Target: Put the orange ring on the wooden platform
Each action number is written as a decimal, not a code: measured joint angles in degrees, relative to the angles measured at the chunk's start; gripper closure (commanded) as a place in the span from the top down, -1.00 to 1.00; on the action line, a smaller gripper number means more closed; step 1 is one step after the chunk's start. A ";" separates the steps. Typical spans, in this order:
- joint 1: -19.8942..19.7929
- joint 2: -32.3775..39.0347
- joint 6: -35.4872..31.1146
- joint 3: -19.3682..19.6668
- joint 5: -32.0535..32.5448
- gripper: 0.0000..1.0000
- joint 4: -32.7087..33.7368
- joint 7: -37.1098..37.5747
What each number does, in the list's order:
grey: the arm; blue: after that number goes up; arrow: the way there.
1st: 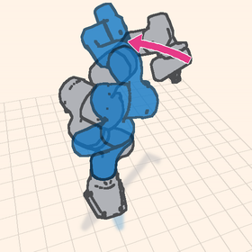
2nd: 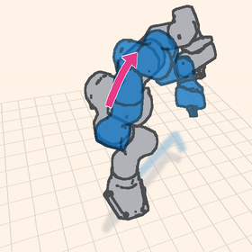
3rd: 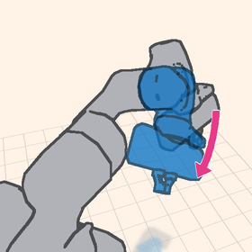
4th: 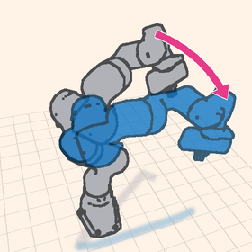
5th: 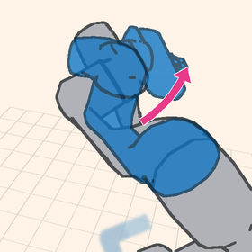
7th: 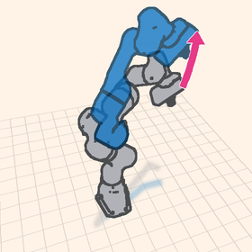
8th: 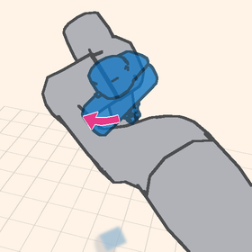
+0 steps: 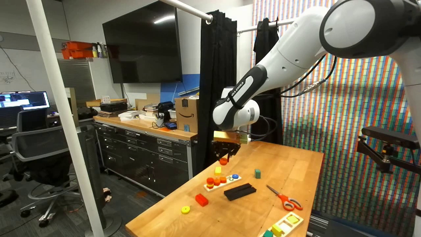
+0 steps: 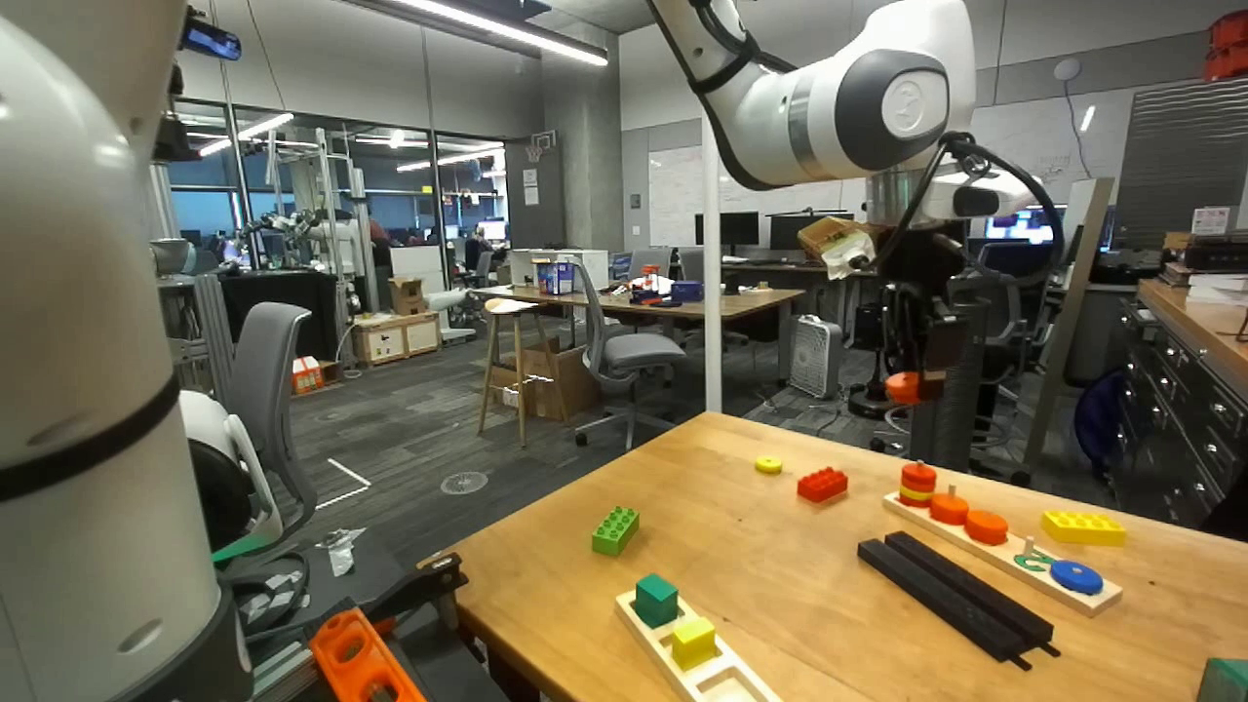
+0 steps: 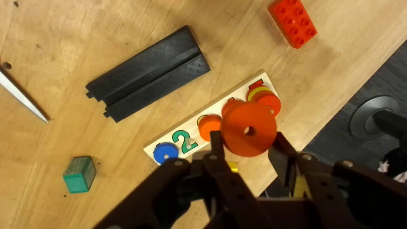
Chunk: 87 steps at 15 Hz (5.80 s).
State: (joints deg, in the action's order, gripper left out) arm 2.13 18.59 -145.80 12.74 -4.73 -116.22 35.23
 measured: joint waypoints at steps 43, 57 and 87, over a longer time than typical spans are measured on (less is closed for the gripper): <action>-17.33 38.89 29.73 -4.75 -9.77 -0.53 49.45 -4.30; -19.08 39.05 34.21 -5.92 -12.19 -0.54 49.85 -7.60; -19.17 37.97 34.18 -6.93 -12.36 -0.54 48.07 -11.64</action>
State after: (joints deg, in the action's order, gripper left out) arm -17.04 56.57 -111.62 5.81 -17.08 -68.15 23.60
